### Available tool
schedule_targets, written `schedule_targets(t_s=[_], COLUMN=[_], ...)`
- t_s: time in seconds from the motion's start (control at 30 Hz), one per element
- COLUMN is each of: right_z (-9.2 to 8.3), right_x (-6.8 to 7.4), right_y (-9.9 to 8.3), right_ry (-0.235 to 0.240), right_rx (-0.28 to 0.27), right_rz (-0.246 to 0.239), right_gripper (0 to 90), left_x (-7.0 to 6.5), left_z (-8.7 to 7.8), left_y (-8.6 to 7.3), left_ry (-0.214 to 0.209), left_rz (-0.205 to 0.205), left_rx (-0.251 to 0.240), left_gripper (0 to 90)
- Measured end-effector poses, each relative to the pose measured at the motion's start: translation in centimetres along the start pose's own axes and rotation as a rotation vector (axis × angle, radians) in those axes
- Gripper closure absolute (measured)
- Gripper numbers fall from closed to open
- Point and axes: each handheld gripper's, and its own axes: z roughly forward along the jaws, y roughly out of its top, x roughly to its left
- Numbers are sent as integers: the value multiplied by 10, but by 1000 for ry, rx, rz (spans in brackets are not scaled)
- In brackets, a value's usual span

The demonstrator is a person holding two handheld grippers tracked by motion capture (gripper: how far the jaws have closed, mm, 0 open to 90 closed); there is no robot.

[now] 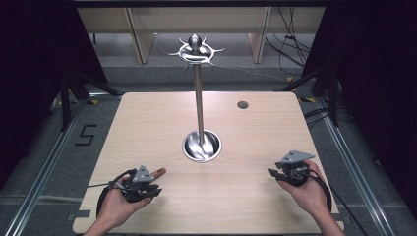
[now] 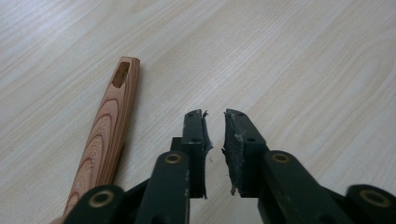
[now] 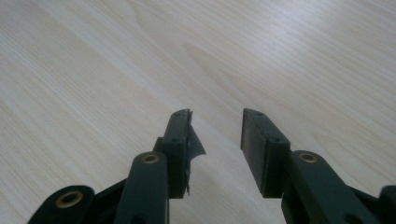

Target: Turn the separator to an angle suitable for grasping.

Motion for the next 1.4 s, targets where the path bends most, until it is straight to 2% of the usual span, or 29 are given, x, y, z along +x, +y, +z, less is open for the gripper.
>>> schedule_targets(t_s=[0.03, 0.1, 0.13, 0.17, 0.2, 0.23, 0.3, 0.37, 0.43, 0.47, 0.53, 0.57, 0.6, 0.63, 0.67, 0.7, 0.8, 0.93, 1.13, 1.17, 1.4], right_z=[0, -1, 0, 0, -1, -1, -1, -1, 0, 0, 0, 0, 0, 0, 0, 0, 1, 0, 2, 2, 2], right_x=[-1, -3, -2, -2, -3, -3, -3, -1, -3, -3, -3, -3, -2, -2, 0, 0, 1, 0, -1, 2, 1], right_y=[0, 0, 0, 0, 0, 0, 0, 0, 0, 0, 0, 0, 1, 1, 0, 0, 0, 1, 0, 0, -1], right_ry=[-2, -5, -6, -6, -7, -7, -8, -11, -12, -15, -12, -12, -8, -9, -7, -6, -2, -3, -3, -4, 3], right_rx=[-9, 1, -6, -6, 1, 1, 3, -1, 2, 1, 3, 3, 0, -1, 4, 2, 6, 5, 3, 3, 5], right_rz=[-9, -14, -5, -5, -11, -11, -14, 4, -15, -13, -20, -20, -5, -22, -6, -14, -9, -9, -32, -11, -13], right_gripper=[638, 633, 629, 629, 623, 623, 617, 616, 615, 615, 613, 613, 612, 611, 610, 610, 608, 606, 603, 603, 603], left_x=[0, 0, 3, 3, 5, 5, 9, 12, 16, 19, 23, 23, 27, 28, 30, 31, 36, 41, 50, 52, 69], left_z=[1, 3, 8, 8, 12, 12, 15, 18, 19, 22, 23, 23, 25, 26, 27, 27, 29, 36, 39, 39, 44], left_y=[3, 5, 9, 9, 11, 11, 13, 14, 16, 18, 19, 19, 21, 21, 22, 23, 27, 28, 31, 31, 30], left_ry=[0, 14, 19, 19, 9, 9, -7, 6, 3, 17, 24, 24, 24, 33, 38, 38, 66, 74, 97, 100, 125], left_rz=[12, 7, 1, 1, -15, -15, -17, -30, -46, -57, -58, -58, -67, -80, -86, -90, -80, -93, -94, -108, -160], left_rx=[25, 24, 47, 47, 78, 78, 123, 140, 158, 171, 203, 203, 225, 222, 219, 219, 233, 258, 263, 265, 262], left_gripper=[817, 841, 861, 878, 888, 889, 890, 891, 891, 892, 892, 892, 893, 893, 893, 893, 893, 893, 894, 893, 893])
